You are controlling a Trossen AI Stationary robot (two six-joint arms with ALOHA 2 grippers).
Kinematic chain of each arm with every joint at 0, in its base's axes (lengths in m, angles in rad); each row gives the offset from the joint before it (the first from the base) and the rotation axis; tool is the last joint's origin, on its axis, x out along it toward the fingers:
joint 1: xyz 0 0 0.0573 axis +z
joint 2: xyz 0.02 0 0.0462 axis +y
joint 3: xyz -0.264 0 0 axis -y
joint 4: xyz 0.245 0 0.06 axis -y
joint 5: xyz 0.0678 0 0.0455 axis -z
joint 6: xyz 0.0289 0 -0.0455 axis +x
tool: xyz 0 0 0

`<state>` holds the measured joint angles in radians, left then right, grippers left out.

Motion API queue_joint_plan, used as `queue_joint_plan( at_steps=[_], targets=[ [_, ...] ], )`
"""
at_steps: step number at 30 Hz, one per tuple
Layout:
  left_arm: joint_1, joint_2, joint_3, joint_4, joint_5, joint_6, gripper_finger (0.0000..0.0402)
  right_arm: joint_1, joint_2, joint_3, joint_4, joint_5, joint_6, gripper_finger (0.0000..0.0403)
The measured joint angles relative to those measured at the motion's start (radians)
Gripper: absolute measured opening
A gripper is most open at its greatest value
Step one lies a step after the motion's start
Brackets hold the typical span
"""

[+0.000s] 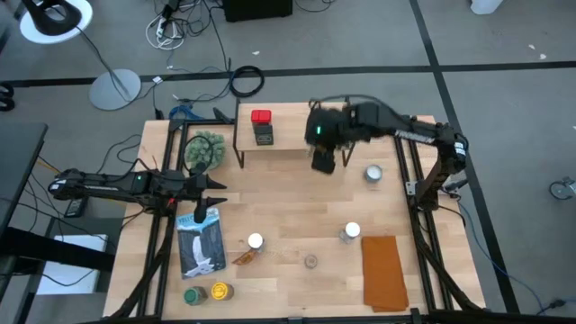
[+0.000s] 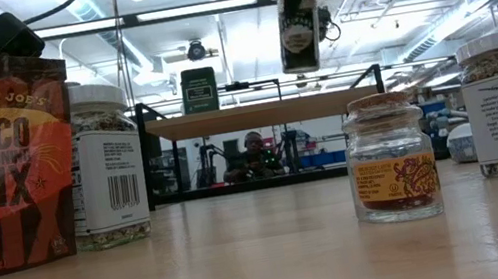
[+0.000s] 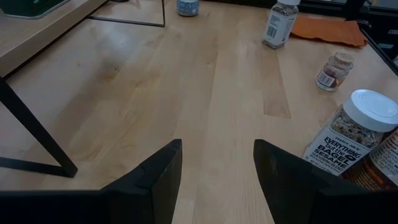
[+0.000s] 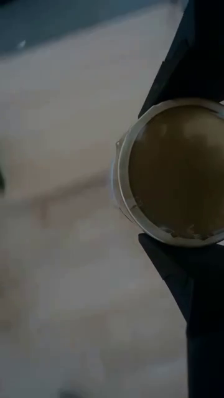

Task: Shelf spices
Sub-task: Put the gold seasoning bottle on the shelf

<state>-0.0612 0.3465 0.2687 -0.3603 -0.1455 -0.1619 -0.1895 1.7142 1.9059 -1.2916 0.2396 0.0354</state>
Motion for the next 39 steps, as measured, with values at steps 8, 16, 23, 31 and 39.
queue_joint_plan(
  at_steps=[8, 16, 23, 31, 39],
  targets=[
    [0.0, 0.0, 0.0, 0.044, -0.004, 0.008, 0.0204, -0.27, 0.0, 0.002, 0.049, -0.111, -0.118, 0.0278],
    [0.0, 0.0, 0.0, 0.127, -0.007, 0.082, 0.0204, -0.42, 0.0, 0.002, 0.071, -0.203, -0.171, 0.0283],
    [0.0, 0.0, 0.0, 0.132, -0.055, 0.111, 0.0204, -0.463, 0.001, 0.002, 0.081, -0.242, -0.236, 0.0283],
    [0.0, 0.0, 0.0, 0.181, -0.07, 0.138, 0.0204, -0.499, 0.004, -0.058, 0.108, -0.286, -0.342, 0.0284],
    [0.0, 0.0, 0.0, 0.185, -0.07, 0.161, 0.0204, -0.514, 0.004, -0.076, 0.153, -0.287, -0.391, 0.0286]
  ],
)
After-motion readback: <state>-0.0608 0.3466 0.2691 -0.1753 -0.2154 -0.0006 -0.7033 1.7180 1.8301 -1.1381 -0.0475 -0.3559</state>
